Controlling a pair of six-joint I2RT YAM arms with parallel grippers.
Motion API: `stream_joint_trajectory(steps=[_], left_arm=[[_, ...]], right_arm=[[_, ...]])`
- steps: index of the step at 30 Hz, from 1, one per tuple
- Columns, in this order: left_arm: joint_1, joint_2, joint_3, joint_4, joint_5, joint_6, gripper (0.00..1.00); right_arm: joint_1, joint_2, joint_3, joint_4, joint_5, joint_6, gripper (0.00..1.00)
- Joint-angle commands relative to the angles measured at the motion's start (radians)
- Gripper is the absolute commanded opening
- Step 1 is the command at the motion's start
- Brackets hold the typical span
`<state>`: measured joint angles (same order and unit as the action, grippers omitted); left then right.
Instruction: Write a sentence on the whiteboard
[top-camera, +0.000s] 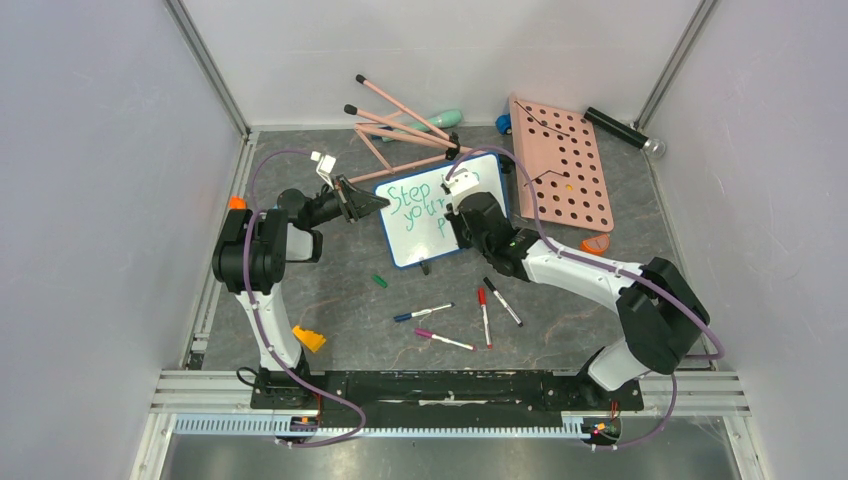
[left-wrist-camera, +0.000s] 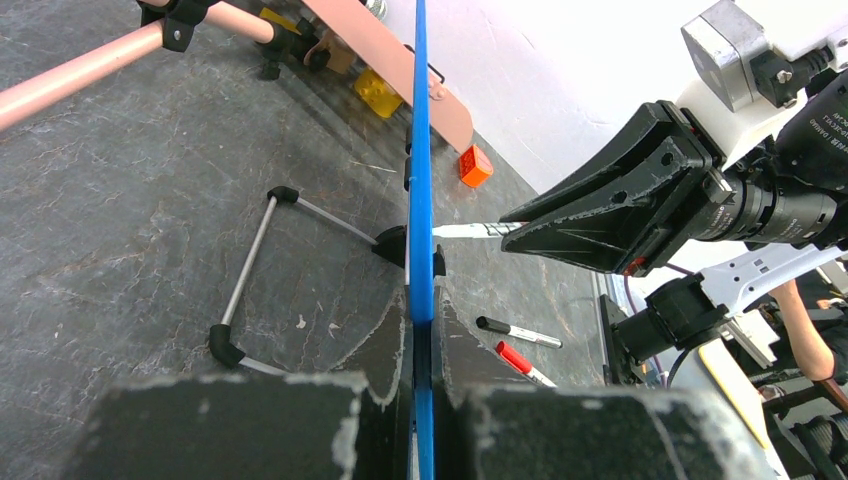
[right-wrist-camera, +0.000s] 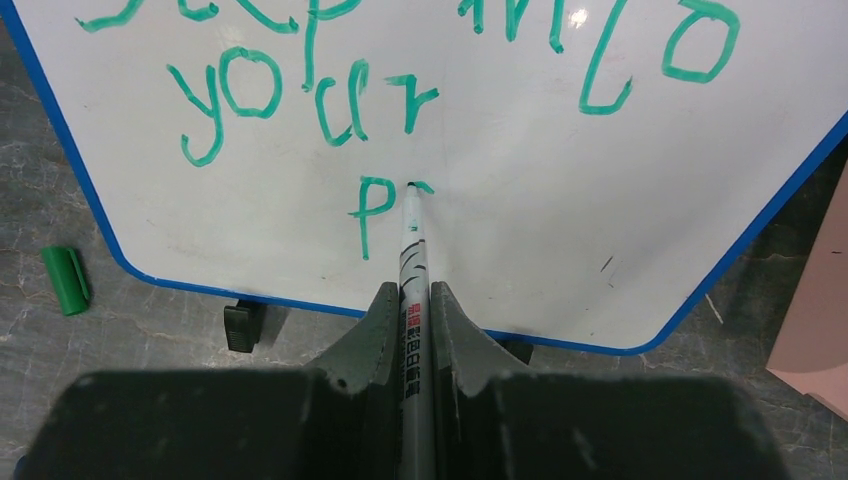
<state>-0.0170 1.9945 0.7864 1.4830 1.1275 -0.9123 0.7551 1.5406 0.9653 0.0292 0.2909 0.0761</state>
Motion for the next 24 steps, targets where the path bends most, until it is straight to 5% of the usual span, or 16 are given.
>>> stream_joint_trajectory(steps=[1,24], left_arm=[[0.006,0.006,0.024,0.074,0.012,0.027,0.02],[0.006,0.005,0.024,0.075,0.013,0.027,0.02]], right_arm=[[-0.005,0.009,0.010,0.025,-0.031,-0.012,0.00],[-0.023,0.002,0.013,-0.028,0.069,-0.008,0.00]])
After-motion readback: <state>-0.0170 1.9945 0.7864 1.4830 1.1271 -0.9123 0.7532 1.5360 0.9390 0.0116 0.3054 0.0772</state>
